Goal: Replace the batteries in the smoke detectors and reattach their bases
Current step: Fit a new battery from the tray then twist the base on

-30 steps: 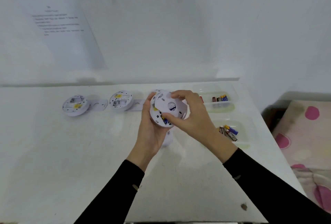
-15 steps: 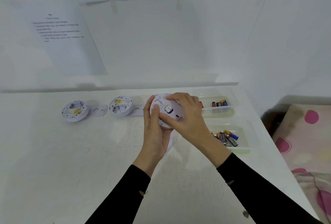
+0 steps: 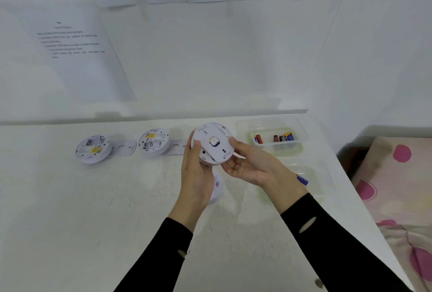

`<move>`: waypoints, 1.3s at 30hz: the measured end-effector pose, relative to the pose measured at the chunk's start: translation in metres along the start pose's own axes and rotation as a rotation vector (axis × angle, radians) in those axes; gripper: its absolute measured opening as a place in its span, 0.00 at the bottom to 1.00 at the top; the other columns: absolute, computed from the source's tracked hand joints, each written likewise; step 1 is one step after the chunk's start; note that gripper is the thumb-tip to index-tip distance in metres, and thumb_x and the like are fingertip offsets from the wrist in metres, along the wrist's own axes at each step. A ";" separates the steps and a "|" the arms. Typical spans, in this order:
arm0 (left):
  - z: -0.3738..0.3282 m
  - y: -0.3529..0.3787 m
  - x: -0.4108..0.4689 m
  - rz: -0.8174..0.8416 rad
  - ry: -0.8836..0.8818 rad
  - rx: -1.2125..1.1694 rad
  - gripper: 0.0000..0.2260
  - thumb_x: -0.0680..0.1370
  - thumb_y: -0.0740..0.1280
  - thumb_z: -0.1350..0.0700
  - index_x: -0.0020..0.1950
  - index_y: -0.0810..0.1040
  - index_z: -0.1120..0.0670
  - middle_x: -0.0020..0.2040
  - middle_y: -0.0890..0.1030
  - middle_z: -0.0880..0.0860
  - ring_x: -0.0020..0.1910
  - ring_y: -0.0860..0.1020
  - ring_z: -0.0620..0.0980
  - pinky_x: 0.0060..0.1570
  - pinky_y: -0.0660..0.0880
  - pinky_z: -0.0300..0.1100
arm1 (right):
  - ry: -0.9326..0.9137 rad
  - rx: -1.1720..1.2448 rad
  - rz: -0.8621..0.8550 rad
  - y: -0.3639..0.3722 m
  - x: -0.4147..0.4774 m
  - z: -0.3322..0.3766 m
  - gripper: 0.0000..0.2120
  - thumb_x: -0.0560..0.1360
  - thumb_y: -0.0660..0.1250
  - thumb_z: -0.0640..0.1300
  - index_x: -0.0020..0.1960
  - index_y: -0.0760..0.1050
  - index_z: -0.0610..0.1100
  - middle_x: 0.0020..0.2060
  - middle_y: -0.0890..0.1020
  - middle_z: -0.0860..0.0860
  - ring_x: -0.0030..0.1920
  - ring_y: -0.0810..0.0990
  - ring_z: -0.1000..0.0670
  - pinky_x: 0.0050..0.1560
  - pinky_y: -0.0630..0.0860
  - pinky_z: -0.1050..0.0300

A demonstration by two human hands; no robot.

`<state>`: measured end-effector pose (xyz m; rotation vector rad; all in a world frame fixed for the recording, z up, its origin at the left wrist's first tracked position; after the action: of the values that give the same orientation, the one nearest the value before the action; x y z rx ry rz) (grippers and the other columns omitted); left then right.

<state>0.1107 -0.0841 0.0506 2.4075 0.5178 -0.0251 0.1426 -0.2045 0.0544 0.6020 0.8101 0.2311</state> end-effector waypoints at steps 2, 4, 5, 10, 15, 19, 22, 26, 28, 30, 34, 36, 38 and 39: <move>0.003 -0.005 -0.001 -0.062 -0.008 -0.022 0.20 0.84 0.60 0.52 0.75 0.68 0.58 0.69 0.77 0.58 0.69 0.75 0.55 0.73 0.67 0.56 | -0.019 0.034 -0.014 0.003 0.001 -0.003 0.06 0.73 0.72 0.38 0.49 0.77 0.39 0.45 0.82 0.42 0.48 0.81 0.44 0.55 0.77 0.48; 0.003 -0.007 -0.002 -0.101 -0.014 -0.043 0.18 0.85 0.59 0.54 0.74 0.69 0.59 0.68 0.77 0.59 0.67 0.76 0.56 0.71 0.69 0.56 | -0.034 0.074 -0.031 0.006 0.001 -0.008 0.04 0.74 0.70 0.35 0.47 0.76 0.39 0.45 0.81 0.42 0.48 0.80 0.43 0.58 0.76 0.47; 0.004 -0.008 -0.002 -0.109 -0.019 -0.055 0.18 0.85 0.59 0.55 0.74 0.70 0.59 0.68 0.77 0.60 0.67 0.77 0.56 0.69 0.71 0.55 | -0.037 0.100 -0.043 0.007 0.001 -0.010 0.04 0.74 0.70 0.34 0.46 0.76 0.39 0.45 0.81 0.42 0.48 0.80 0.43 0.60 0.76 0.46; 0.002 -0.008 -0.002 -0.145 -0.028 -0.101 0.18 0.84 0.61 0.54 0.72 0.72 0.60 0.65 0.80 0.61 0.65 0.78 0.58 0.67 0.73 0.57 | -0.054 0.240 -0.056 0.011 0.006 -0.018 0.05 0.73 0.68 0.29 0.46 0.75 0.36 0.42 0.80 0.40 0.46 0.80 0.42 0.59 0.76 0.41; 0.000 -0.016 0.003 -0.166 -0.019 -0.096 0.19 0.84 0.61 0.51 0.70 0.73 0.61 0.64 0.80 0.62 0.63 0.79 0.60 0.67 0.72 0.61 | -0.156 0.120 0.020 0.019 0.003 -0.019 0.06 0.73 0.69 0.30 0.50 0.77 0.34 0.41 0.84 0.41 0.48 0.82 0.42 0.58 0.78 0.42; -0.010 -0.028 0.004 -0.081 -0.026 -0.018 0.21 0.84 0.58 0.49 0.73 0.70 0.60 0.66 0.78 0.61 0.65 0.78 0.60 0.67 0.72 0.59 | -0.199 -0.057 0.099 0.028 0.004 -0.019 0.13 0.74 0.68 0.33 0.59 0.78 0.35 0.51 0.85 0.42 0.51 0.83 0.43 0.59 0.78 0.45; -0.028 -0.052 0.005 -0.038 -0.078 0.153 0.19 0.84 0.56 0.45 0.70 0.74 0.52 0.65 0.80 0.53 0.64 0.78 0.53 0.64 0.74 0.50 | -0.305 -0.205 0.132 0.040 0.003 -0.021 0.14 0.75 0.69 0.34 0.60 0.78 0.39 0.53 0.84 0.45 0.53 0.83 0.46 0.58 0.79 0.48; -0.062 -0.100 0.007 -0.059 -0.281 0.256 0.28 0.81 0.52 0.34 0.62 0.79 0.53 0.58 0.82 0.56 0.55 0.79 0.53 0.53 0.76 0.43 | -0.703 -0.715 0.145 0.073 -0.009 -0.032 0.12 0.75 0.71 0.41 0.58 0.77 0.51 0.57 0.80 0.52 0.56 0.80 0.56 0.54 0.79 0.56; -0.084 -0.125 0.008 -0.050 -0.353 0.292 0.30 0.80 0.55 0.34 0.64 0.79 0.57 0.60 0.83 0.59 0.59 0.80 0.56 0.57 0.77 0.47 | -0.882 -0.863 0.295 0.094 -0.016 -0.052 0.12 0.76 0.70 0.39 0.57 0.77 0.48 0.61 0.74 0.51 0.61 0.76 0.58 0.57 0.77 0.59; -0.097 -0.148 0.006 -0.001 -0.421 0.405 0.26 0.82 0.57 0.40 0.66 0.77 0.59 0.62 0.82 0.59 0.63 0.79 0.56 0.62 0.75 0.48 | -0.937 -0.972 0.398 0.106 -0.013 -0.077 0.12 0.76 0.67 0.34 0.56 0.78 0.46 0.65 0.70 0.50 0.65 0.72 0.57 0.60 0.74 0.62; -0.113 -0.198 0.007 -0.019 -0.410 0.508 0.15 0.83 0.60 0.55 0.65 0.78 0.61 0.63 0.81 0.61 0.57 0.83 0.53 0.55 0.80 0.44 | -0.859 -1.069 0.421 0.116 0.014 -0.123 0.23 0.76 0.62 0.29 0.54 0.75 0.58 0.69 0.67 0.53 0.68 0.70 0.56 0.63 0.71 0.65; -0.120 -0.221 0.009 -0.109 -0.330 0.505 0.13 0.83 0.61 0.59 0.66 0.77 0.61 0.61 0.82 0.60 0.51 0.84 0.51 0.47 0.82 0.42 | -0.724 -1.005 0.334 0.115 0.031 -0.139 0.27 0.77 0.61 0.30 0.56 0.71 0.64 0.66 0.71 0.53 0.64 0.74 0.55 0.60 0.73 0.65; -0.121 -0.240 0.008 -0.217 -0.265 0.508 0.14 0.83 0.61 0.59 0.68 0.74 0.61 0.60 0.81 0.59 0.51 0.83 0.52 0.49 0.81 0.45 | -0.559 -0.935 0.234 0.111 0.050 -0.155 0.21 0.79 0.62 0.35 0.58 0.69 0.62 0.63 0.75 0.53 0.59 0.78 0.51 0.58 0.76 0.59; -0.120 -0.249 0.008 -0.268 -0.246 0.486 0.15 0.84 0.60 0.59 0.70 0.73 0.60 0.61 0.80 0.59 0.53 0.81 0.53 0.51 0.80 0.47 | -0.500 -0.927 0.199 0.111 0.057 -0.163 0.17 0.79 0.63 0.38 0.59 0.70 0.59 0.61 0.77 0.52 0.57 0.79 0.49 0.58 0.77 0.55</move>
<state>0.0114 0.1668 -0.0087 2.7234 0.7837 -0.6201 0.0645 -0.0233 -0.0026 -0.1489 0.1008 0.5679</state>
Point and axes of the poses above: each hand's wrist, its own x-axis towards the middle knuckle, its own y-axis out of the palm, z = x × y, the point moved 7 cm from there along x, towards the middle knuckle
